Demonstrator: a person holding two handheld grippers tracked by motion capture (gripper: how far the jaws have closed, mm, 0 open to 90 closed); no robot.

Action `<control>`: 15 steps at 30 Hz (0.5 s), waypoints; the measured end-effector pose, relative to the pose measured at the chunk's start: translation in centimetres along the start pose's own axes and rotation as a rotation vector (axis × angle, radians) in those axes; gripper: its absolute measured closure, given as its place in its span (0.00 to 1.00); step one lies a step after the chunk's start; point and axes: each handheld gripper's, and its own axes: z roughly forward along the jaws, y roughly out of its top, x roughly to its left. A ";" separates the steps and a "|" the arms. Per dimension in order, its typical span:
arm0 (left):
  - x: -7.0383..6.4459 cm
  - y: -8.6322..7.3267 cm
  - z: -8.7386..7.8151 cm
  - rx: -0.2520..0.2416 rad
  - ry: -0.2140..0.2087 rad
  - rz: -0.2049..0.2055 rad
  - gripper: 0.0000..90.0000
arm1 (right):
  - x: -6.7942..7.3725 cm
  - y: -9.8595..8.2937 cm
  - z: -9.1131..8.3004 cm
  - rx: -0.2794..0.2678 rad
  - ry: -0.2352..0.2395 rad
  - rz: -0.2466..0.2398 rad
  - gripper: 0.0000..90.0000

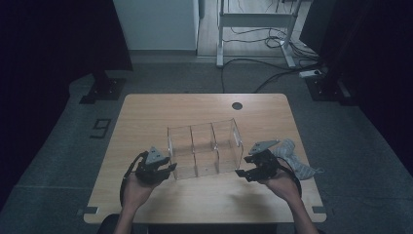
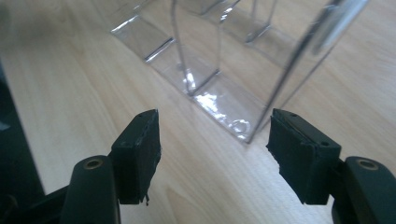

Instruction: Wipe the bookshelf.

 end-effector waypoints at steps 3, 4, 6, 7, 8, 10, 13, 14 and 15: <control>0.0 0.0 0.0 0.001 -0.009 -0.004 0.75 | -0.2 0.1 0.0 -0.009 -0.025 0.011 0.37; 0.0 0.0 0.1 -0.001 -0.003 0.002 0.75 | -0.3 0.1 0.0 -0.011 -0.033 0.017 0.37; -0.1 0.0 0.0 -0.001 0.002 0.008 0.76 | -0.4 0.1 0.1 -0.020 -0.046 0.028 0.37; -0.1 -0.1 0.0 -0.003 0.004 0.015 0.77 | -0.6 0.1 0.2 -0.023 -0.059 0.034 0.37; 0.0 -0.1 0.0 -0.006 -0.001 0.022 0.77 | -0.6 0.1 0.2 -0.022 -0.065 0.030 0.37; 0.0 -0.2 0.0 -0.013 -0.005 0.022 0.78 | -0.7 0.1 0.2 -0.019 -0.067 0.027 0.38; 0.1 -0.2 0.0 -0.014 -0.014 0.020 0.79 | -0.7 0.1 0.2 -0.023 -0.070 0.027 0.38; 0.0 -0.2 0.1 -0.011 -0.020 0.024 0.80 | -0.7 0.1 0.1 -0.028 -0.072 0.025 0.39; 0.0 -0.2 0.1 -0.011 -0.020 0.024 0.80 | -0.7 0.1 0.1 -0.028 -0.072 0.025 0.39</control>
